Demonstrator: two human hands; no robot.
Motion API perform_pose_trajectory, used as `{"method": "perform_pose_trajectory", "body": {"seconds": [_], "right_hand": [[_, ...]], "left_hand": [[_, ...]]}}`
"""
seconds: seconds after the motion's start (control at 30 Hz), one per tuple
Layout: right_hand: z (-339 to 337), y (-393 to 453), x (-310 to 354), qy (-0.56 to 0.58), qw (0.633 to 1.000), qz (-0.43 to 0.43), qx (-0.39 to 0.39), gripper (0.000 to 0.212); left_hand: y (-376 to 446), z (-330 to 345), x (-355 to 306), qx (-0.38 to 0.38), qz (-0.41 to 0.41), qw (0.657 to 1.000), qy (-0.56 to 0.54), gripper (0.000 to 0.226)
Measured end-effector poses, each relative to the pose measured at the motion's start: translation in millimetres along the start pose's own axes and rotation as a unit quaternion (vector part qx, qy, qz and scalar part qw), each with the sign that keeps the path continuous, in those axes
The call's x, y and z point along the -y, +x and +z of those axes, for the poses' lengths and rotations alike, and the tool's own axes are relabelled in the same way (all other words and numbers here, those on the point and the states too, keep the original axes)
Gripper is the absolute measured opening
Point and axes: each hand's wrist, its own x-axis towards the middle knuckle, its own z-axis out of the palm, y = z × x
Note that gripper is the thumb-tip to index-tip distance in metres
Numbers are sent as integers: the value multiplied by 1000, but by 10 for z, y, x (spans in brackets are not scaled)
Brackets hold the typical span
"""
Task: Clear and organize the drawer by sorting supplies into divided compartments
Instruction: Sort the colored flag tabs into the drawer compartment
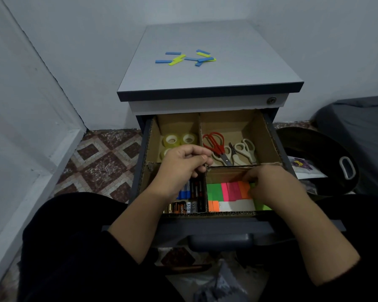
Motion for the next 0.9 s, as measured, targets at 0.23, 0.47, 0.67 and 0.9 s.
{"method": "perform_pose_trajectory", "body": {"seconds": [0.23, 0.47, 0.67, 0.9], "right_hand": [[137, 18, -15, 19, 998, -22, -54, 45], [157, 36, -46, 32, 996, -37, -79, 41], [203, 43, 18, 31, 994, -66, -87, 38], [235, 105, 55, 7, 994, -79, -73, 43]], "left_hand": [[-5, 9, -7, 0, 0, 1000, 1, 16], [-7, 4, -8, 3, 4, 1000, -1, 17], [-4, 9, -4, 4, 3, 1000, -1, 17], [4, 8, -3, 4, 2, 1000, -4, 18]]}}
